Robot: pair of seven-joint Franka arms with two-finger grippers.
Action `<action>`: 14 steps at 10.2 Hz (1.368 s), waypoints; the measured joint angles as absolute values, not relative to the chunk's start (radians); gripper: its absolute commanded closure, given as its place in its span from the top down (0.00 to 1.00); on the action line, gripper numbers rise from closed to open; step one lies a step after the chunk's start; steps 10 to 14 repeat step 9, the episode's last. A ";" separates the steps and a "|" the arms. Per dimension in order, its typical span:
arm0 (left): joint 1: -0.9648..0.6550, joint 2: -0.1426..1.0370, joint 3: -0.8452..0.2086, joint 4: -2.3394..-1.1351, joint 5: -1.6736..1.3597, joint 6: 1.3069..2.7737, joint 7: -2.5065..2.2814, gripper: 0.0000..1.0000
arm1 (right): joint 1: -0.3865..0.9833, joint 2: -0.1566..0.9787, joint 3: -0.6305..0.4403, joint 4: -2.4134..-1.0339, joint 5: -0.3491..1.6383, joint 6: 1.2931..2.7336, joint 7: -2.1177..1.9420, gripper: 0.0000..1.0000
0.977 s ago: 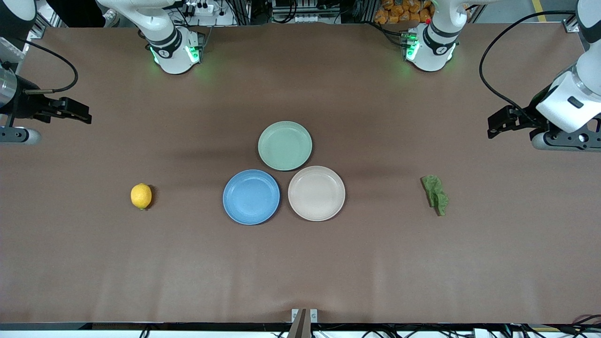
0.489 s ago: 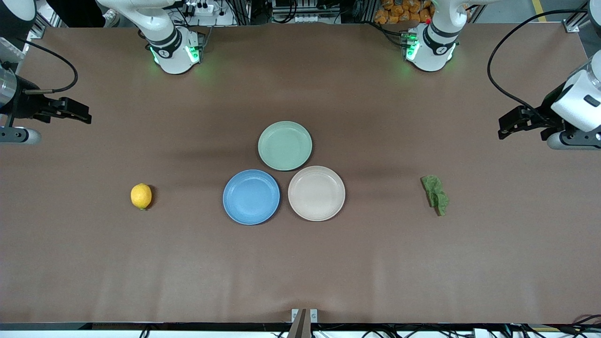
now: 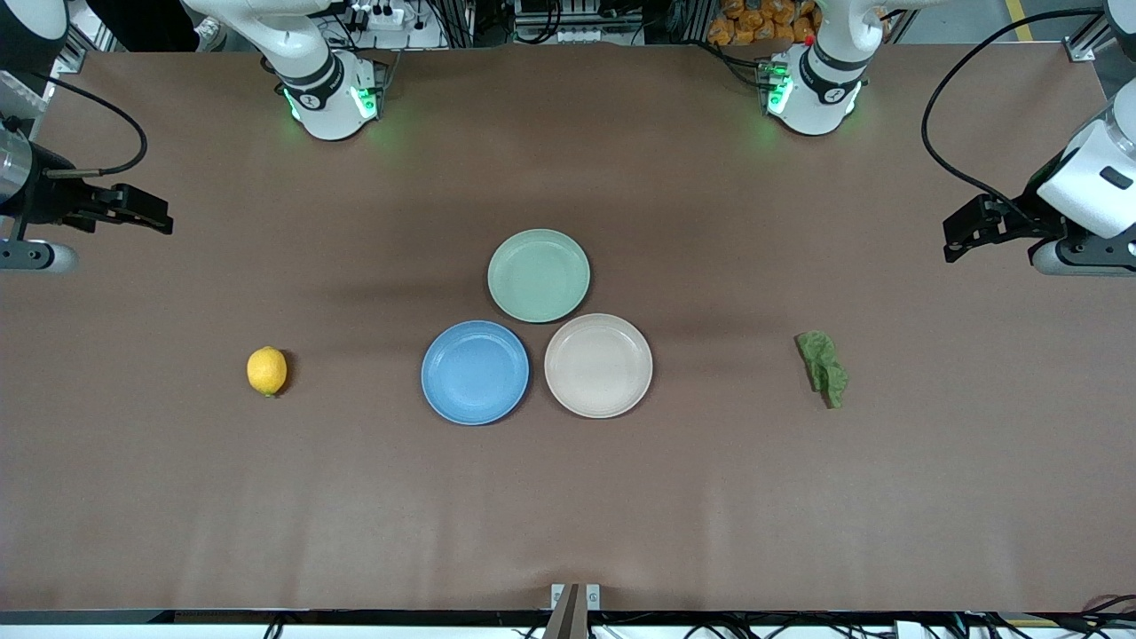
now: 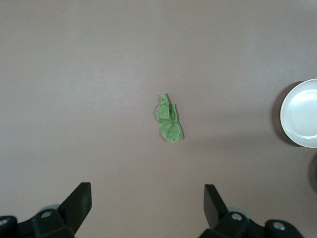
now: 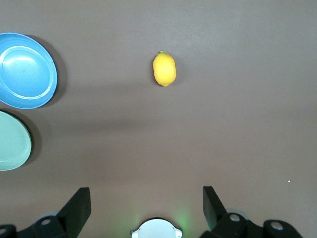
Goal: Pick lemon and lettuce from blue and beige plates
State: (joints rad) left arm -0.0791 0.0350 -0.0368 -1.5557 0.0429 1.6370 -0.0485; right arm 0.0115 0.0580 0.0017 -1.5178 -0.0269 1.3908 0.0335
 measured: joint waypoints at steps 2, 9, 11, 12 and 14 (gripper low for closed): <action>-0.080 0.035 -0.037 -1.554 0.045 1.638 -0.049 1.00 | 0.012 0.058 0.002 -1.518 -0.027 1.398 0.033 1.00; -0.077 0.036 -0.034 -1.554 0.045 1.638 -0.049 1.00 | 0.012 0.058 0.002 -1.531 -0.023 1.470 0.033 1.00; -0.077 0.036 -0.034 -1.554 0.045 1.638 -0.049 1.00 | 0.012 0.058 0.002 -1.531 -0.023 1.470 0.033 1.00; -0.077 0.036 -0.034 -1.554 0.045 1.638 -0.049 1.00 | 0.012 0.058 0.002 -1.531 -0.023 1.470 0.033 1.00; -0.077 0.036 -0.034 -1.554 0.045 1.638 -0.049 1.00 | 0.012 0.058 0.002 -1.531 -0.023 1.470 0.033 1.00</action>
